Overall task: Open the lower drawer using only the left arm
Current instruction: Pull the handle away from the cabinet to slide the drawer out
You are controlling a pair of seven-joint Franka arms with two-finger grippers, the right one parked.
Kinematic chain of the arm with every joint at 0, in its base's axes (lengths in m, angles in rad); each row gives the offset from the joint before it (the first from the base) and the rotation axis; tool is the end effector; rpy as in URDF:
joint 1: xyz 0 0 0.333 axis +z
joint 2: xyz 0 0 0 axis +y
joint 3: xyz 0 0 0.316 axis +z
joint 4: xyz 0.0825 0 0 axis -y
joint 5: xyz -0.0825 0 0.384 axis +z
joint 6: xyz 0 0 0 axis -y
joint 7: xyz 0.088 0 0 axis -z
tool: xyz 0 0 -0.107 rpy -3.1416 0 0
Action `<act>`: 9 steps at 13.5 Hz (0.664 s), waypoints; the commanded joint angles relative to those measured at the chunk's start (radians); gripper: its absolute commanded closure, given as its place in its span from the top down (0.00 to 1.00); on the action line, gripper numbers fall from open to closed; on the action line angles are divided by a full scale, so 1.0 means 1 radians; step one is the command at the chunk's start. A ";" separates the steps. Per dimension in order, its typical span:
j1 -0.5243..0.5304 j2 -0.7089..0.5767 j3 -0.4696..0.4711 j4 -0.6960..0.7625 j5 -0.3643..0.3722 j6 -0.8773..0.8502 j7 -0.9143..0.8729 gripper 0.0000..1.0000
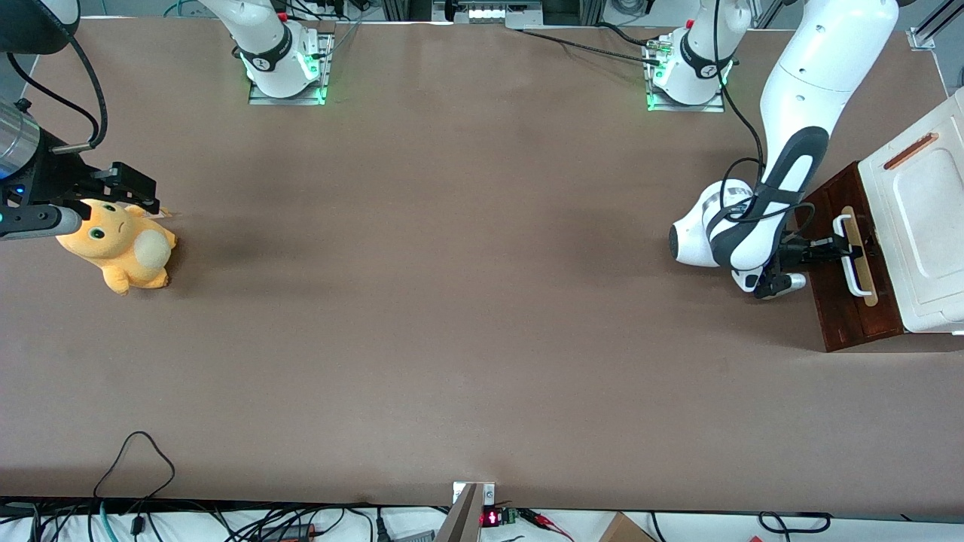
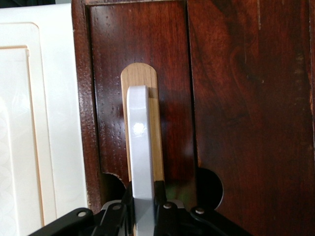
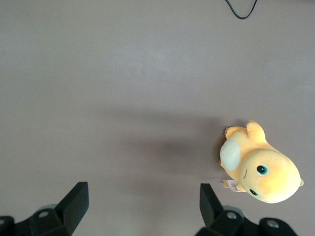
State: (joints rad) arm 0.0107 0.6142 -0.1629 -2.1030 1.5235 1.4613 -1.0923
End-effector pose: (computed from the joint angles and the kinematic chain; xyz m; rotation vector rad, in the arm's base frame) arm 0.5184 0.0359 0.1495 -1.5827 0.0709 0.0163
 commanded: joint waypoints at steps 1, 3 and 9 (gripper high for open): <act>-0.032 0.005 -0.036 0.015 0.021 0.013 0.032 0.00; -0.058 0.005 -0.091 0.021 0.004 0.010 0.029 0.00; -0.090 0.005 -0.188 0.035 -0.057 0.001 0.026 0.00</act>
State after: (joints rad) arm -0.0673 0.6131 -0.3303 -2.0945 1.4677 1.4107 -1.1003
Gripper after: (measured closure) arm 0.819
